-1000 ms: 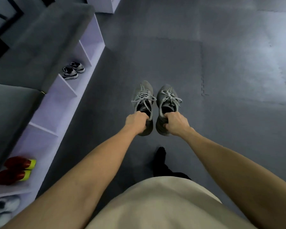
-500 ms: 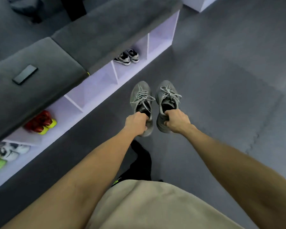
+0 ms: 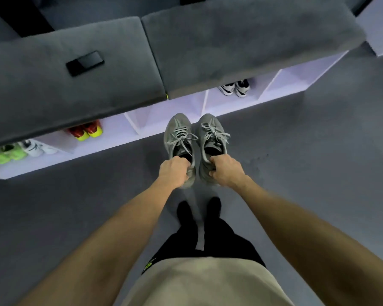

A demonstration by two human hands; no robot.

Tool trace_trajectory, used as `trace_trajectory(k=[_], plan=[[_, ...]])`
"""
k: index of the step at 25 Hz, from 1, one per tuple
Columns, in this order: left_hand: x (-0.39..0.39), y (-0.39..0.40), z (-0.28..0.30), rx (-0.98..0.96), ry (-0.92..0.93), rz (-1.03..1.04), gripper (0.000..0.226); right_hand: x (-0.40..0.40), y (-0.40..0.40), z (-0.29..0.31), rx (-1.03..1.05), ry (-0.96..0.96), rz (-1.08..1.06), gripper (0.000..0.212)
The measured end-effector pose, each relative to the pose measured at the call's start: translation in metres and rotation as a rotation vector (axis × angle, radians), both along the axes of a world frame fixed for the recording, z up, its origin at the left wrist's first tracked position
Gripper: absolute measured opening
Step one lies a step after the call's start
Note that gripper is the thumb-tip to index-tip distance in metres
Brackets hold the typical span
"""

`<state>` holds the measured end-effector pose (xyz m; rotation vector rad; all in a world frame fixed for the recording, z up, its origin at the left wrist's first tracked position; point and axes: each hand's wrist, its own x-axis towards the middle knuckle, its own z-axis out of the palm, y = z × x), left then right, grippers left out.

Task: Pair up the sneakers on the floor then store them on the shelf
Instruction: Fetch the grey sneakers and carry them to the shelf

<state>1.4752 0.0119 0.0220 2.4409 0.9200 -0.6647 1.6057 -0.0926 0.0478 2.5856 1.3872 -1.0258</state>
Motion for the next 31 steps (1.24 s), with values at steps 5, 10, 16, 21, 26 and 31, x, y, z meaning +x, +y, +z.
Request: trace_trajectory(k=[5,10,16,21,26,31], plan=[[0.021,0.051,-0.056,0.0,0.011,0.217,0.004,0.029,0.078,-0.063,0.053,0.036,0.186,0.014],[0.027,0.107,-0.155,0.041,0.019,0.292,0.002,0.044,0.143,-0.17,0.094,0.026,0.272,0.018],[0.033,0.183,-0.292,0.14,-0.007,0.305,0.007,0.06,0.218,-0.306,0.154,-0.05,0.382,0.016],[0.037,0.242,-0.392,0.22,-0.031,0.347,0.01,0.061,0.28,-0.402,0.218,-0.084,0.413,0.018],[0.038,0.291,-0.467,0.297,-0.098,0.389,0.016,0.067,0.338,-0.477,0.287,-0.122,0.468,0.017],[0.047,0.344,-0.521,0.364,-0.15,0.426,0.015,0.076,0.397,-0.531,0.337,-0.195,0.514,0.021]])
